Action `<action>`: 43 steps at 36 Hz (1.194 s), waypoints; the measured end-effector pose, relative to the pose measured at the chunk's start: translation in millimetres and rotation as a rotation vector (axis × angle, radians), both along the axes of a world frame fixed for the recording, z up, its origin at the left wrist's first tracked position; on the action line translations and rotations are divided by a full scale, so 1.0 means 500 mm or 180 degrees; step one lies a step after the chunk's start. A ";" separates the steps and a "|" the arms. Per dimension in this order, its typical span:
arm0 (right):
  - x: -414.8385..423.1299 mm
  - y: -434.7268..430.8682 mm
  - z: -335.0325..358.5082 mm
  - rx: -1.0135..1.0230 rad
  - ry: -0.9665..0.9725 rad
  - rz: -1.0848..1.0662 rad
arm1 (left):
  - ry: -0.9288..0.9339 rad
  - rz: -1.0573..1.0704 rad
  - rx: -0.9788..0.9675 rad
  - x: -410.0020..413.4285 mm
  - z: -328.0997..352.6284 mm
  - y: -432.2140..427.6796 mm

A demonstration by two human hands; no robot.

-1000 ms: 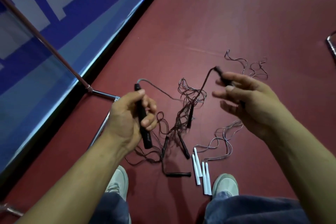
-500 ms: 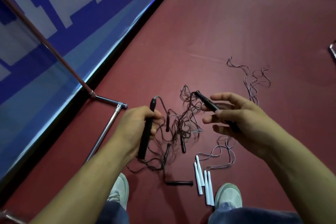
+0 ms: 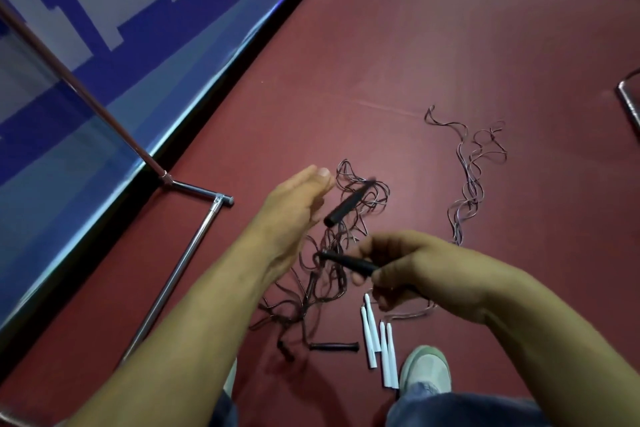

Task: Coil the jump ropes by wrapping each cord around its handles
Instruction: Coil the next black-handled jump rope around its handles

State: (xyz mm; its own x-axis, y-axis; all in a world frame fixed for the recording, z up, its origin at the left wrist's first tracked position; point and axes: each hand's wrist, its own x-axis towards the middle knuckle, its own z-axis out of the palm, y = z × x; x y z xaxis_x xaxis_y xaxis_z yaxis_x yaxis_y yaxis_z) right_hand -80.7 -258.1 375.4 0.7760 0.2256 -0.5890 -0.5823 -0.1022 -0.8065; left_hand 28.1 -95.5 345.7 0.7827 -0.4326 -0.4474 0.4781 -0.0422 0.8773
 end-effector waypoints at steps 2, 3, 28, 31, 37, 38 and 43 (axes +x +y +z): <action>0.004 0.000 0.000 0.0114 0.0005 -0.0308 | -0.0080 -0.0053 0.0075 -0.002 -0.002 0.005; 0.006 0.001 -0.001 0.0183 -0.0009 -0.0427 | -0.0149 -0.0118 0.0118 -0.005 -0.003 0.009; 0.003 -0.003 0.029 0.1588 -0.1116 -0.1158 | -0.1336 -0.1922 0.2863 -0.015 -0.106 0.072; 0.006 0.001 0.012 0.0730 -0.0756 -0.1163 | -0.0832 -0.1158 0.2228 -0.015 -0.092 0.062; -0.002 0.024 -0.024 -0.0264 -0.0026 -0.0810 | 0.0879 0.0148 -0.0316 -0.014 -0.034 0.031; -0.001 0.029 -0.025 -0.0315 -0.0061 -0.0791 | 0.0996 0.0181 -0.0584 -0.020 -0.025 0.026; 0.003 0.039 -0.032 -0.0587 -0.0180 -0.0068 | 0.1262 0.0474 -0.1470 -0.030 -0.002 0.009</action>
